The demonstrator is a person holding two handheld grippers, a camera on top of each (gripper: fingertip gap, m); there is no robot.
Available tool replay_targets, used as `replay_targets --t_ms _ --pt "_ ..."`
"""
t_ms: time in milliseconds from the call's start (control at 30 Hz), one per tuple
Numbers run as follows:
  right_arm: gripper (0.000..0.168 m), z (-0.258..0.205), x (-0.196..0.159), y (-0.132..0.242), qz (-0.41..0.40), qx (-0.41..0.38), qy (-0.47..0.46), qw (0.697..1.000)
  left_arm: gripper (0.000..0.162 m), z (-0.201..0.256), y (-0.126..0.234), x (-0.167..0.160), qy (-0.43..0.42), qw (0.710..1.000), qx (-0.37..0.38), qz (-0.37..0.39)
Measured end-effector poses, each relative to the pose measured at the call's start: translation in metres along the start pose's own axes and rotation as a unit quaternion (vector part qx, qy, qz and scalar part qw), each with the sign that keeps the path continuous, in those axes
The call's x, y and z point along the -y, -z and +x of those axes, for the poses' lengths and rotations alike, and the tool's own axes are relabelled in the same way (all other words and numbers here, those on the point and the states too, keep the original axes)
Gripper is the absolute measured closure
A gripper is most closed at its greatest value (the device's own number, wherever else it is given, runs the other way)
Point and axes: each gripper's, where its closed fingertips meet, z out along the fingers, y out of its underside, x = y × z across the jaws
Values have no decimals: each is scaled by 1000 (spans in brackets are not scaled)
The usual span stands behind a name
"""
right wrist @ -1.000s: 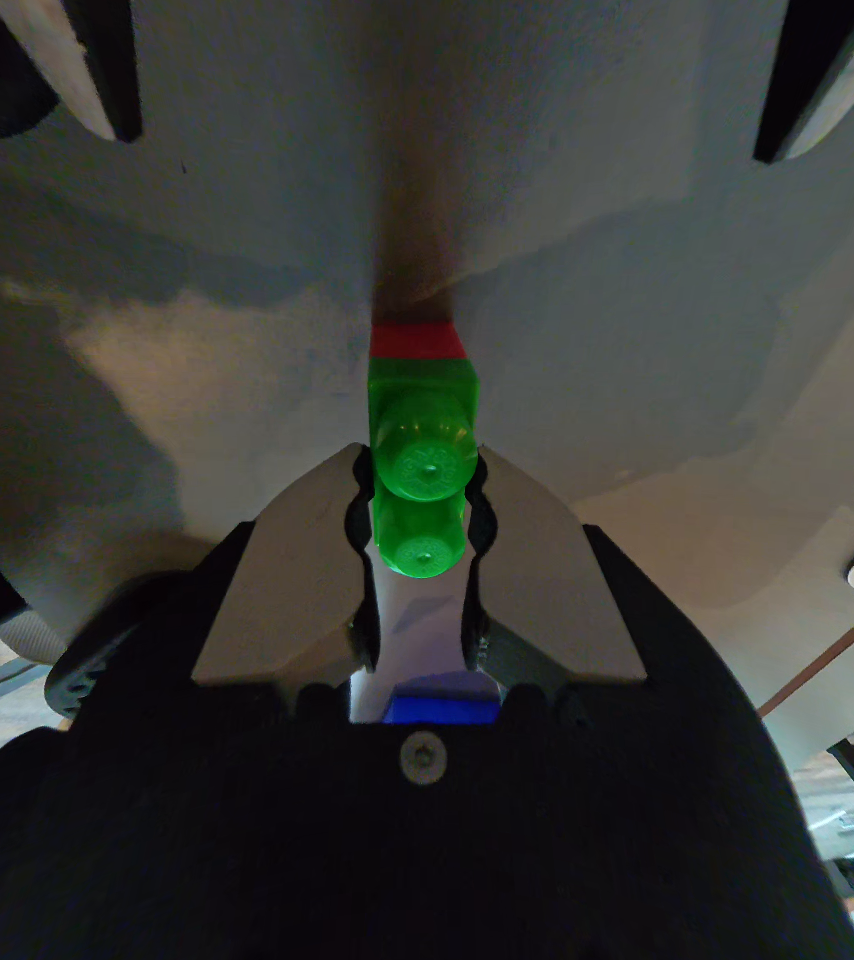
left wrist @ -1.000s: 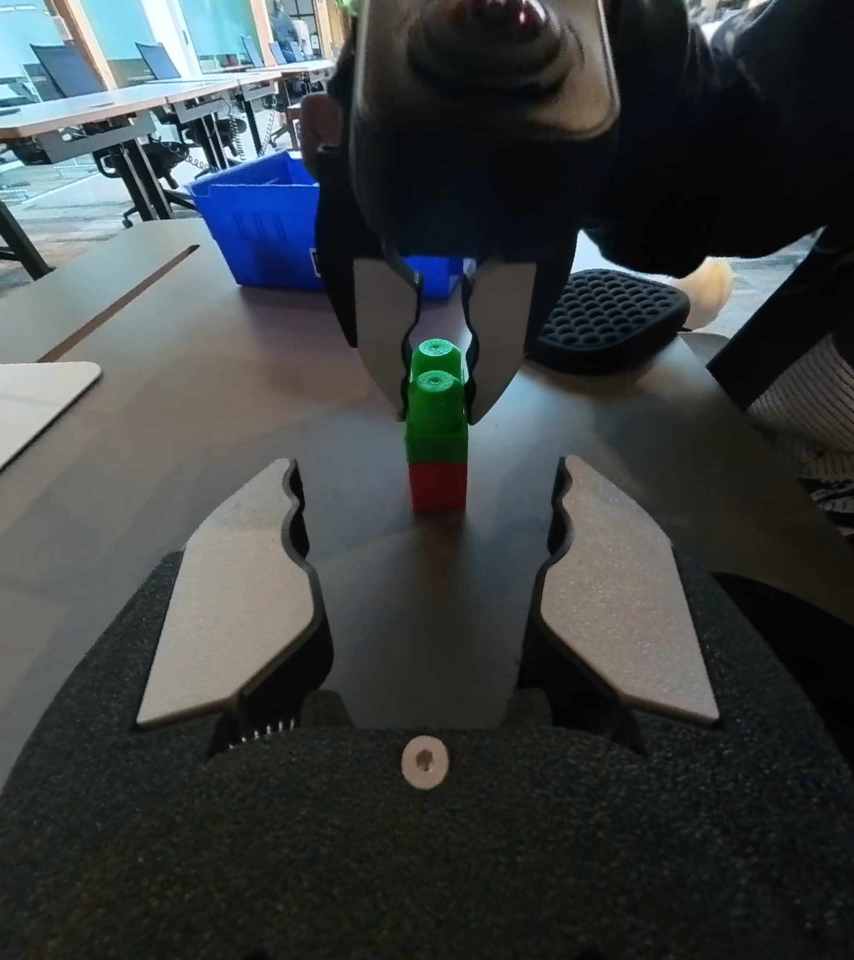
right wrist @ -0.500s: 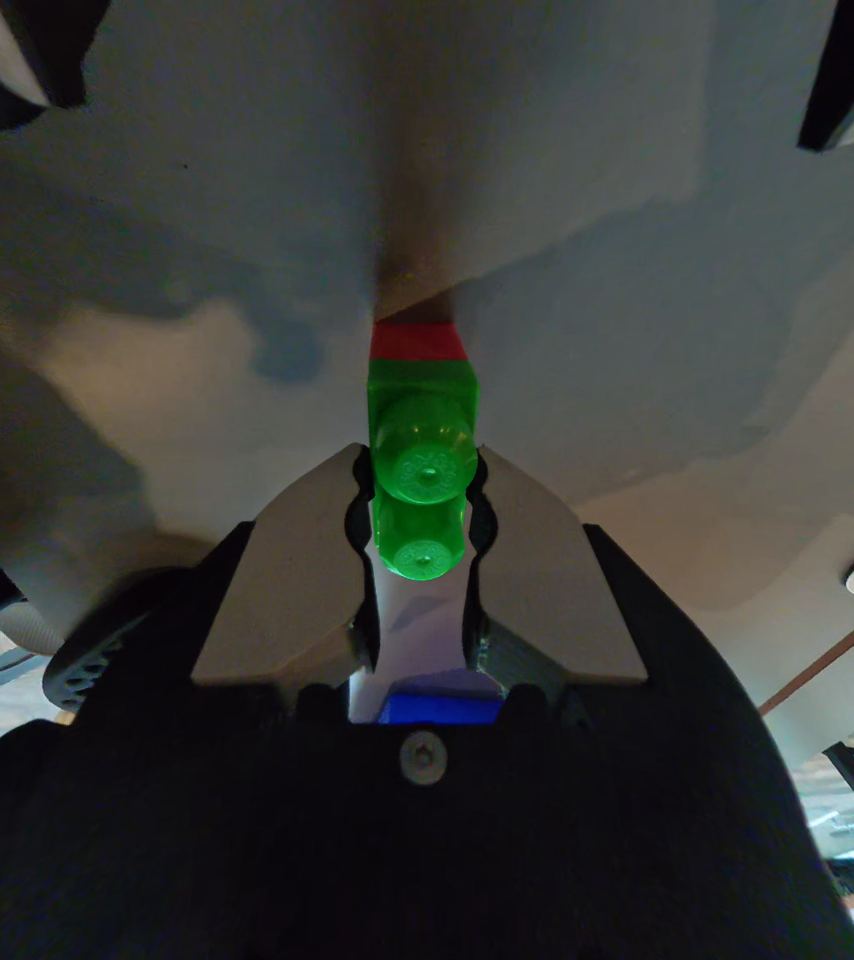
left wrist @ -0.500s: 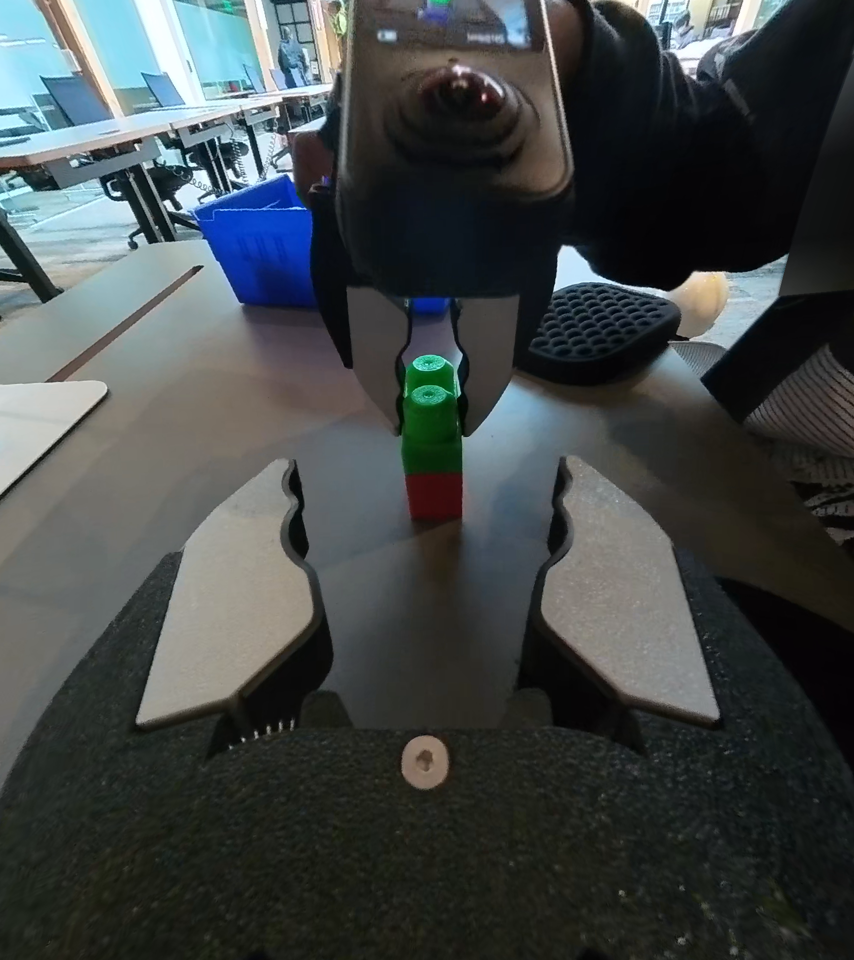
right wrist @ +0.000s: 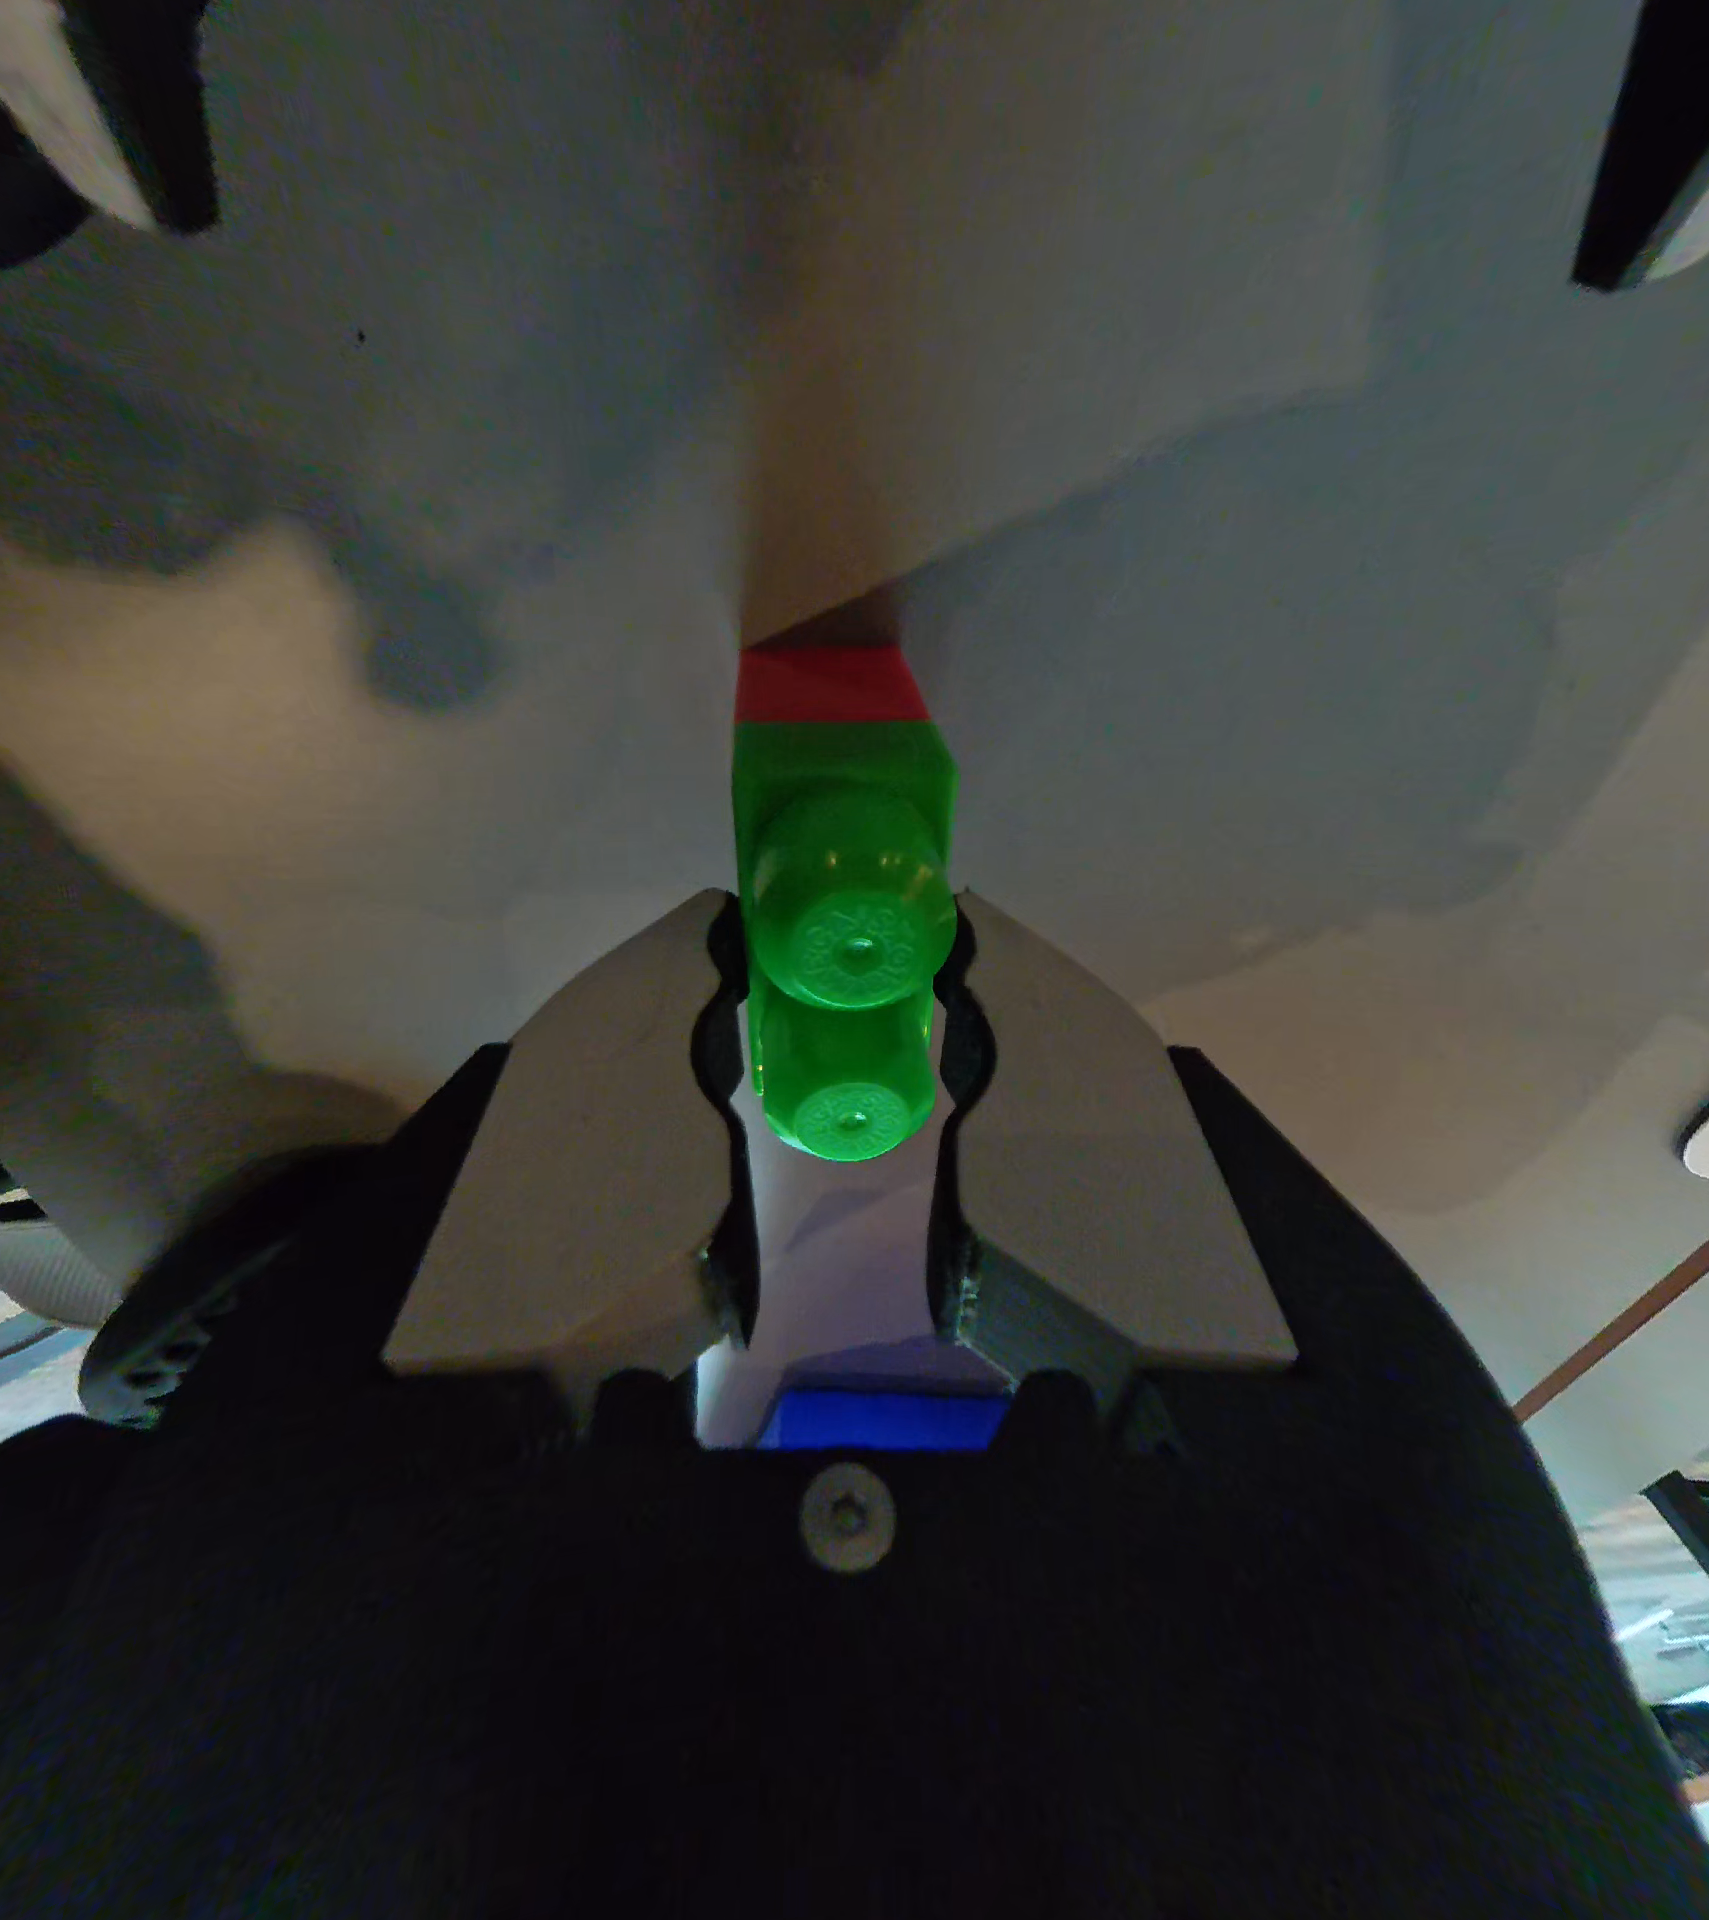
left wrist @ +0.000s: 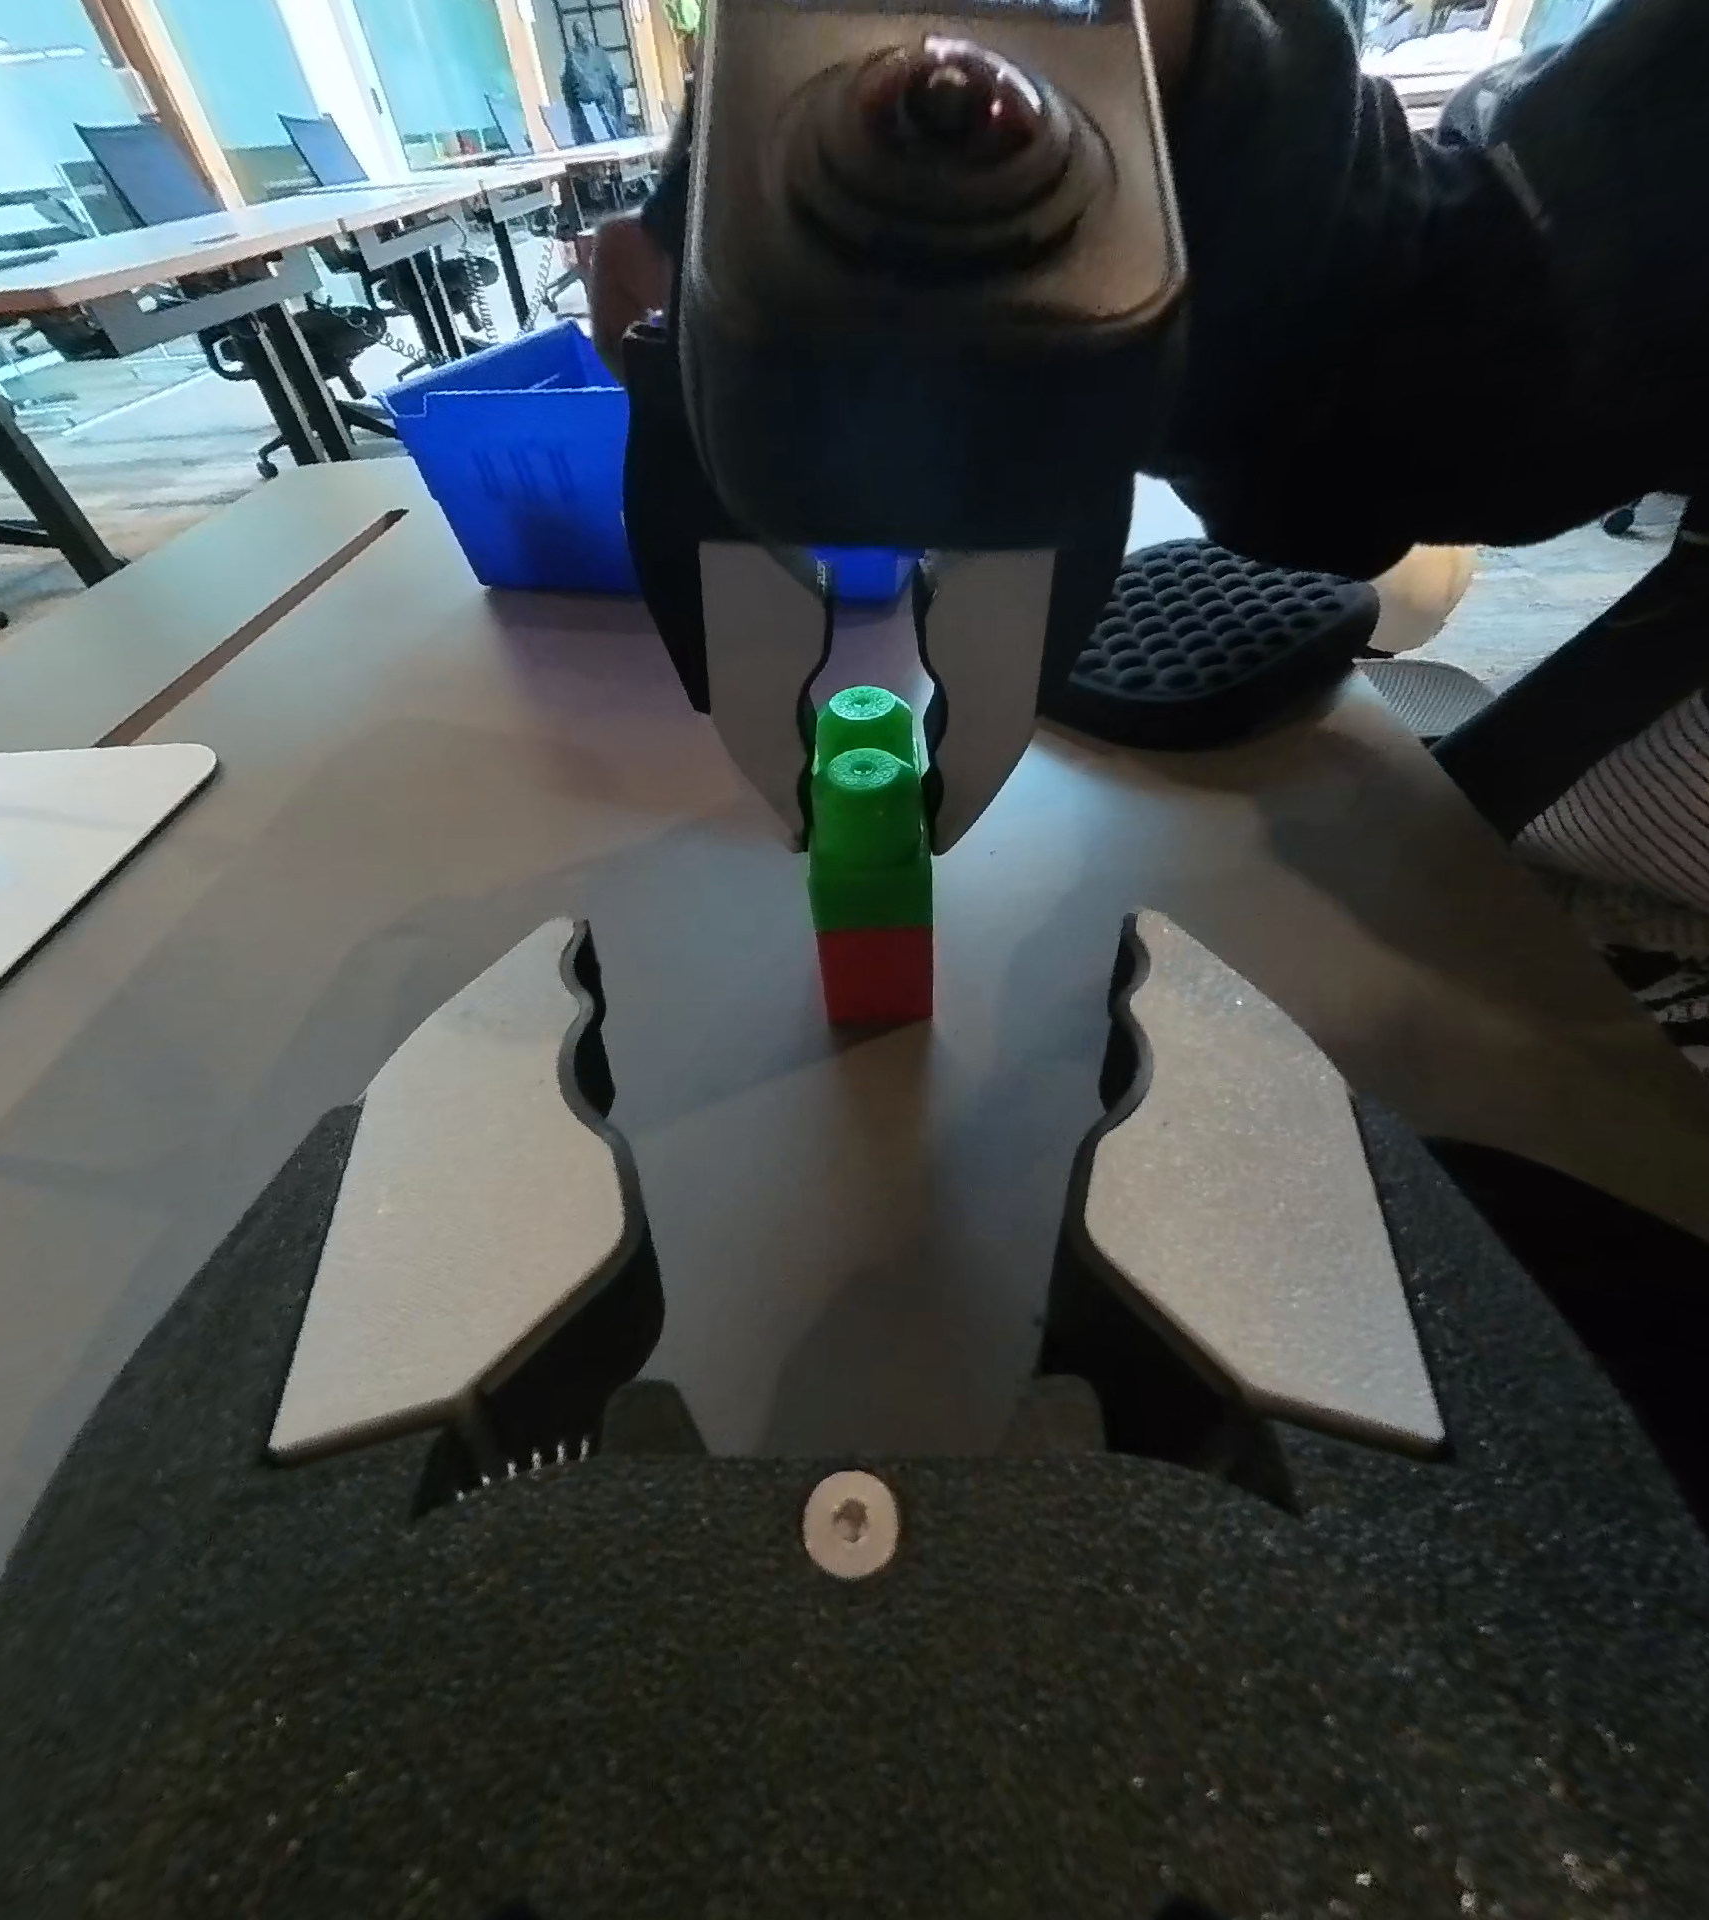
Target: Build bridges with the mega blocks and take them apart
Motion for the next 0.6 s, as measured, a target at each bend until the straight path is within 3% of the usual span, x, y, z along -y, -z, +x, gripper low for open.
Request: replay_targets --t_ms 267,400,500,600 --pt "133 1 2 1 41 4 10 999 70 -1 3 4 -3 1000 5 12" --pt "133 8 -8 25 105 22 -49 993 70 -3 3 3 0 1000 7 14" --pt "133 17 -37 63 125 1 -82 989 71 -2 4 4 -3 1000 8 16" --pt "133 28 -91 96 100 -34 -131 986 71 -3 4 6 -4 1000 12 20"
